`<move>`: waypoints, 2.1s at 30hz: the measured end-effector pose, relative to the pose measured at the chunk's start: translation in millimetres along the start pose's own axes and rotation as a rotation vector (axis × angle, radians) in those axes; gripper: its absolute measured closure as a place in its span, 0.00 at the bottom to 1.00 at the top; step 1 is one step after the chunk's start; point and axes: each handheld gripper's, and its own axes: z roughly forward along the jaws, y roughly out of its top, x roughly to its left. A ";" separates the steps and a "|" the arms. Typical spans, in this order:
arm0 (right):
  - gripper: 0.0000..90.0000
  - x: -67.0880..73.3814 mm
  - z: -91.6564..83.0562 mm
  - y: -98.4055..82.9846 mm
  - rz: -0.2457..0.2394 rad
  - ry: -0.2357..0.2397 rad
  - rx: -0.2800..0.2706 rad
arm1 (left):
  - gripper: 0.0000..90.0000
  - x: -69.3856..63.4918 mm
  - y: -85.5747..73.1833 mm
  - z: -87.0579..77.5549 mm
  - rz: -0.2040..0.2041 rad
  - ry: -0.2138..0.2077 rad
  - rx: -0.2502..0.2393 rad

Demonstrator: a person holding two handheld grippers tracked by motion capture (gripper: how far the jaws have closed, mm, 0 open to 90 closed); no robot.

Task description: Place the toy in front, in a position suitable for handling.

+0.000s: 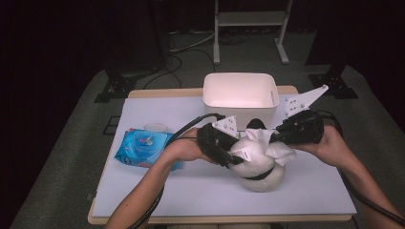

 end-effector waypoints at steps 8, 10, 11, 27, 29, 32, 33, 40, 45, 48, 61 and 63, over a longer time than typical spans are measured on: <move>0.94 1.2 4.1 2.8 -0.004 0.021 0.003 | 0.44 0.8 3.2 3.2 0.005 -0.003 -0.003; 0.94 1.2 5.4 2.4 -0.010 0.025 0.005 | 0.44 1.0 3.5 3.7 0.006 -0.003 0.001; 0.94 1.3 5.7 1.9 -0.011 0.023 0.007 | 0.43 1.2 3.4 4.0 0.004 -0.001 0.000; 0.95 -2.4 4.8 -11.9 0.017 0.007 0.032 | 0.31 1.4 2.6 1.5 -0.028 0.013 -0.024; 0.95 -2.4 4.0 -13.8 0.024 0.008 0.029 | 0.31 1.5 1.7 -0.1 -0.036 0.012 -0.031; 0.95 -2.6 2.0 -16.6 0.028 0.004 0.030 | 0.31 2.1 0.3 -2.6 -0.040 0.018 -0.034; 0.95 -2.8 1.1 -17.8 0.030 0.005 0.029 | 0.31 2.2 -0.5 -3.3 -0.043 0.021 -0.038; 0.95 -3.3 -3.4 -24.6 0.041 0.007 0.019 | 0.31 4.1 -6.9 -5.7 -0.061 0.029 -0.045; 0.95 -4.2 -6.3 -28.6 0.053 0.005 0.016 | 0.31 4.4 -10.7 -6.1 -0.074 0.033 -0.046; 0.95 -4.6 -8.9 -31.6 0.061 -0.001 0.016 | 0.30 5.5 -14.1 -5.3 -0.084 0.034 -0.036; 0.95 -5.9 -15.2 -41.2 0.088 -0.010 0.001 | 0.30 7.4 -26.4 5.3 -0.113 0.013 -0.032; 0.95 -5.9 -16.4 -42.7 0.088 -0.015 0.000 | 0.29 7.3 -27.9 9.4 -0.120 0.006 -0.033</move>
